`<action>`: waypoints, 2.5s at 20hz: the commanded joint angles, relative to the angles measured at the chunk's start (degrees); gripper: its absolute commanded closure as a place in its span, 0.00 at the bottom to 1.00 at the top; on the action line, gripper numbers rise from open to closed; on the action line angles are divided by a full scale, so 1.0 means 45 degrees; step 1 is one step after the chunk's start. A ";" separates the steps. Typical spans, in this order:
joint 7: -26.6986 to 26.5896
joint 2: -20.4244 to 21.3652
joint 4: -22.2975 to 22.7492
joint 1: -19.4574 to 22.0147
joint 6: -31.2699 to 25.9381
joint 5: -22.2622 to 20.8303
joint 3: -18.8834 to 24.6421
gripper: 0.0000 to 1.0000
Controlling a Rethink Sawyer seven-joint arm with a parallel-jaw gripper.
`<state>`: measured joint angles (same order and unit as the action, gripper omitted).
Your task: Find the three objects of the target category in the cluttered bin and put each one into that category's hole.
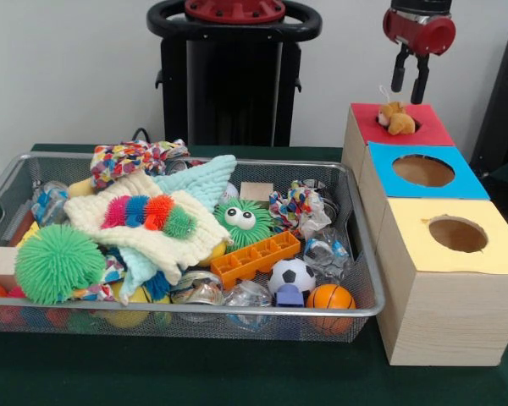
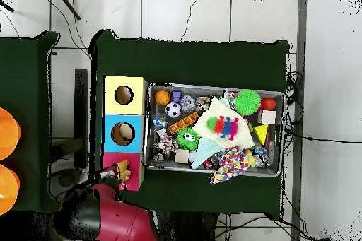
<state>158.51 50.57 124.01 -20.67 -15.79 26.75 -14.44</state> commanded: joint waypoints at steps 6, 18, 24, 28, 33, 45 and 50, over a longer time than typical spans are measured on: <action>0.2028 0.0209 -0.0042 0.0179 -0.1226 0.0329 -0.0035 0.00; 0.1770 -0.0182 0.0129 0.0667 -0.0393 0.0432 0.0549 0.00; 0.1919 -0.0457 -0.0222 0.0289 -0.0553 0.0193 0.0090 1.00; 0.1731 -0.0600 0.0020 0.0729 0.0085 0.0303 0.0535 1.00; 0.1750 -0.0670 0.0195 0.0851 0.0397 0.0348 0.0734 1.00; 0.1912 -0.1267 0.0154 0.1025 0.1180 0.0434 0.1127 1.00; 0.2121 -0.1316 0.0037 0.0689 0.1069 0.0539 0.1043 1.00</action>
<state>158.51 47.17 124.00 -18.21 -14.21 26.78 -14.02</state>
